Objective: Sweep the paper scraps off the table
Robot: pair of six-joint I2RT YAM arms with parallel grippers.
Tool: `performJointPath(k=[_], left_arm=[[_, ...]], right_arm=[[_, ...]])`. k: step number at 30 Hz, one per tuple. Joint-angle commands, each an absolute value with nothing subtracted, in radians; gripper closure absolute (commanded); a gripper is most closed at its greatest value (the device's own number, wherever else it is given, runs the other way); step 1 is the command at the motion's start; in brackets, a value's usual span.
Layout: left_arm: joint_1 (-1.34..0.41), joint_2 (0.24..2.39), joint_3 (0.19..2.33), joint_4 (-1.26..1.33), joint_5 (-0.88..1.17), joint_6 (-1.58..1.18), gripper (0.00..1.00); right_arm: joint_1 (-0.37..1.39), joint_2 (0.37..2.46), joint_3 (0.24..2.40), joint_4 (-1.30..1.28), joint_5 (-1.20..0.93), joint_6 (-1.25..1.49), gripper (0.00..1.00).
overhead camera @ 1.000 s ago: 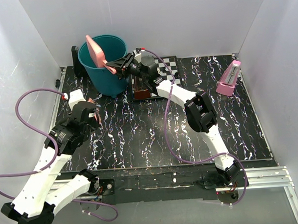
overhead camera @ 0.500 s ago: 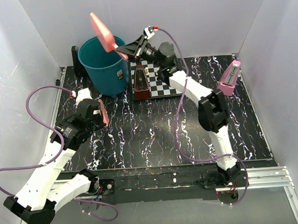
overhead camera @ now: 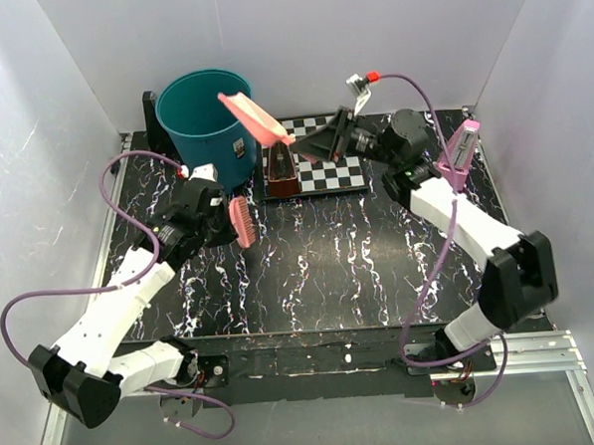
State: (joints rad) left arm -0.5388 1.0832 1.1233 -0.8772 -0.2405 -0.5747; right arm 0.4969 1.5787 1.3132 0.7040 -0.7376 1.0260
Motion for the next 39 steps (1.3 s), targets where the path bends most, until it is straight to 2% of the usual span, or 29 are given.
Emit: performJointPath(k=[1,5,9,16,24,34,35,37,38,39], left_arm=[[-0.537,1.107,1.137,-0.805,-0.169,-0.564,1.0],[-0.537,1.124,1.131,-0.775,-0.155,-0.569,1.0],[-0.537,1.158,1.115,-0.749,-0.127,-0.577,1.0],[-0.538,1.223,1.092,-0.692,-0.064,-0.597,1.0],[-0.538,1.246,1.091,-0.681,-0.055,-0.588,1.0],[-0.537,1.218,1.077,-0.706,-0.069,-0.565,1.0],[-0.537,1.219,1.077,-0.707,-0.072,-0.563,1.0],[-0.537,1.219,1.072,-0.71,-0.072,-0.563,1.0],[-0.537,1.218,1.072,-0.71,-0.072,-0.563,1.0],[-0.538,1.218,1.071,-0.71,-0.071,-0.563,1.0]], right_arm=[[0.494,1.387,1.188,0.38,-0.632,0.594,0.99],[0.494,1.232,1.037,0.22,-0.428,0.41,0.99],[0.494,1.1,0.901,0.097,-0.231,0.348,0.99],[0.543,1.02,0.723,-0.057,0.053,0.333,0.99],[0.702,1.162,0.744,-0.213,0.366,0.302,0.99],[0.767,1.423,0.94,-0.42,0.569,0.38,0.99],[0.77,1.428,0.948,-0.428,0.583,0.396,0.97],[0.773,1.427,0.951,-0.436,0.586,0.406,0.82],[0.773,1.417,0.948,-0.433,0.583,0.411,0.73],[0.773,1.401,0.937,-0.427,0.578,0.419,0.55]])
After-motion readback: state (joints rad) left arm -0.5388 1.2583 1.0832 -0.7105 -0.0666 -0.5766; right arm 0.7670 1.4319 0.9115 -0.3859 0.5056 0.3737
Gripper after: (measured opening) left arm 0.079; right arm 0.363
